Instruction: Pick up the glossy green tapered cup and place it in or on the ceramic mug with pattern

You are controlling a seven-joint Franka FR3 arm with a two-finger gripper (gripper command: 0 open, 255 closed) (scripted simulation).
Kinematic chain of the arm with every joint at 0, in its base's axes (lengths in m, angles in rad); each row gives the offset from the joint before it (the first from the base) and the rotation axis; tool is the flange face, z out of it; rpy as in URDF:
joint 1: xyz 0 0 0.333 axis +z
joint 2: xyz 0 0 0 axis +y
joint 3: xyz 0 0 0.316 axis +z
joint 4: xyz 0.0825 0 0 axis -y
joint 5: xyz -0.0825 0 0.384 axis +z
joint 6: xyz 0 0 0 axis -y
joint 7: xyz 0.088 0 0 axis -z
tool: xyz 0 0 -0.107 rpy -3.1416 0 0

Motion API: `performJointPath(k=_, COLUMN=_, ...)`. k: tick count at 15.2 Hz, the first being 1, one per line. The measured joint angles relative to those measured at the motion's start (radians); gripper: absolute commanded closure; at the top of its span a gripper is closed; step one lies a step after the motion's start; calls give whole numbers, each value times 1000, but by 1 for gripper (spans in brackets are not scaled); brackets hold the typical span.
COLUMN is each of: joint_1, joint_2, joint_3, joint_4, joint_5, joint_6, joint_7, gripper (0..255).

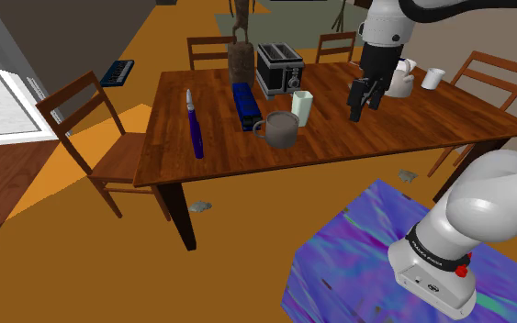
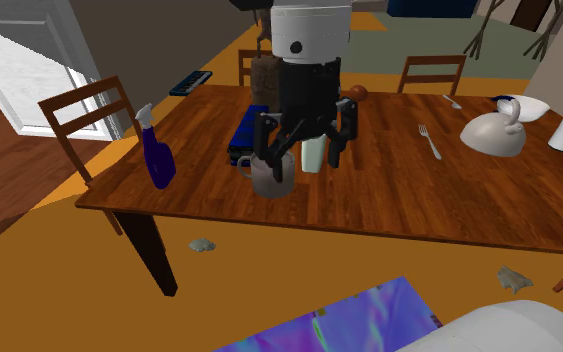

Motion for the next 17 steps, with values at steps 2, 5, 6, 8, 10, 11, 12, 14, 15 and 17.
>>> performJointPath(k=2, joint_1=-3, joint_2=16, joint_3=-4, joint_4=7, joint_5=-4, joint_6=9, joint_7=-6, gripper=0)
performJointPath(k=5, joint_1=-18, joint_2=98, joint_3=-29, joint_4=35, joint_5=-27, joint_6=62, joint_7=-39, gripper=0)
performJointPath(k=6, joint_1=-22, joint_2=141, joint_3=-37, joint_4=50, joint_5=-34, joint_6=90, joint_7=-50, gripper=0)
performJointPath(k=8, joint_1=-32, joint_2=211, joint_3=-53, joint_4=75, joint_5=-47, joint_6=134, joint_7=-73, gripper=0)
performJointPath(k=10, joint_1=-39, joint_2=287, joint_3=-65, joint_4=107, joint_5=-57, joint_6=180, joint_7=-91, gripper=0)
performJointPath(k=11, joint_1=-41, joint_2=319, joint_3=-71, joint_4=123, joint_5=-60, joint_6=195, joint_7=-99, gripper=0)
performJointPath(k=12, joint_1=-47, joint_2=358, joint_3=-80, joint_4=143, joint_5=-66, joint_6=214, joint_7=-113, gripper=0)
performJointPath(k=14, joint_1=-52, joint_2=435, joint_3=-91, joint_4=196, joint_5=-71, joint_6=239, joint_7=-130, gripper=0)
performJointPath(k=15, joint_1=-57, joint_2=468, joint_3=-100, joint_4=220, joint_5=-75, joint_6=248, joint_7=-144, gripper=0)
performJointPath(k=17, joint_1=-63, joint_2=545, joint_3=-111, joint_4=275, joint_5=-78, joint_6=271, joint_7=-164, gripper=0)
